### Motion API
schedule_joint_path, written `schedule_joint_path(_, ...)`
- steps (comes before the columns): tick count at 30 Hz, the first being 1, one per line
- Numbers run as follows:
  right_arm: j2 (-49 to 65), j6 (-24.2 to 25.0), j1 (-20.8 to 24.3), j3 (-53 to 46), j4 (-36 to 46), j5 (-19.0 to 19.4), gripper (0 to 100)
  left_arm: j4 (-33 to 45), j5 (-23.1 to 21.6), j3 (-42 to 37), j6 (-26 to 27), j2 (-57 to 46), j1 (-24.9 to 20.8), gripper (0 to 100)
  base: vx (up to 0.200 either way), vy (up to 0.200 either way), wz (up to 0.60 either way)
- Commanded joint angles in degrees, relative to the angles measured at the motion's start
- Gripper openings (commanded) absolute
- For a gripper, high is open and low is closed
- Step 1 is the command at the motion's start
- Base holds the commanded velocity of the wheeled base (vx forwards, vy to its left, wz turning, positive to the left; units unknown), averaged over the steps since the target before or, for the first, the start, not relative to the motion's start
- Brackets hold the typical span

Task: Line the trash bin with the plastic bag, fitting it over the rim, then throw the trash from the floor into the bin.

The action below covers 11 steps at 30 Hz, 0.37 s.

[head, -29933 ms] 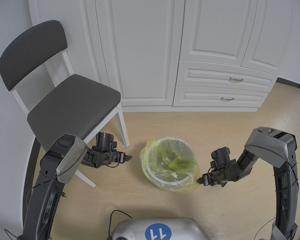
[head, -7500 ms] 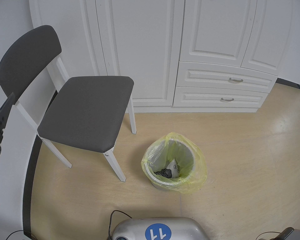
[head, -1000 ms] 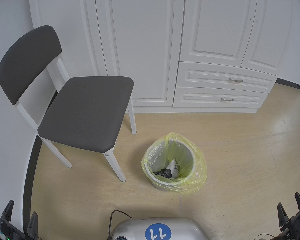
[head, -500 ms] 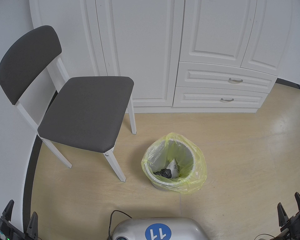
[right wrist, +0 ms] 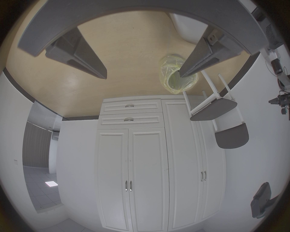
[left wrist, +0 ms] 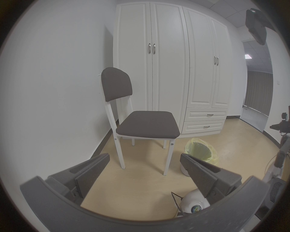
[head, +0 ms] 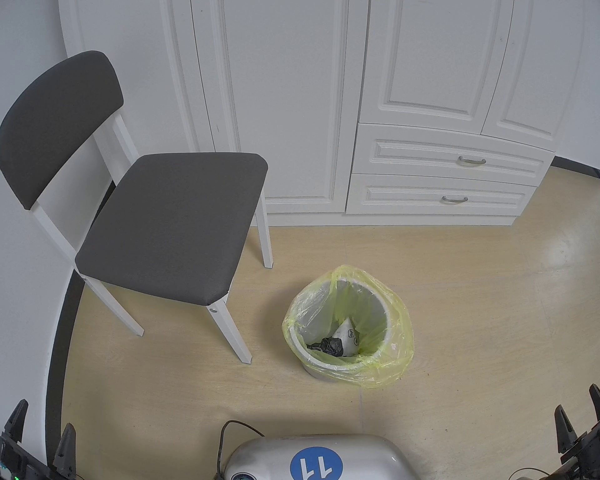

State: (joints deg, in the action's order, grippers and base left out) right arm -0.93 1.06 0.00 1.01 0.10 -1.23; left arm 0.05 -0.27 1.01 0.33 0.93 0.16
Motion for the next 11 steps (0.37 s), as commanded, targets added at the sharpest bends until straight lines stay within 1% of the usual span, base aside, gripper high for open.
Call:
schedule_joint_path(1, 0.93, -0.01, 0.00, -0.92, -0.01, 0.00, 100, 0.04, 0.00, -1.01, 0.02, -0.93, 0.02, 100, 0.000, 0.000, 0.00)
schedule_joint_path(11, 0.84, -0.01, 0.00, -0.92, -0.01, 0.00, 100, 0.04, 0.00, -1.01, 0.02, -0.93, 0.02, 100, 0.000, 0.000, 0.00)
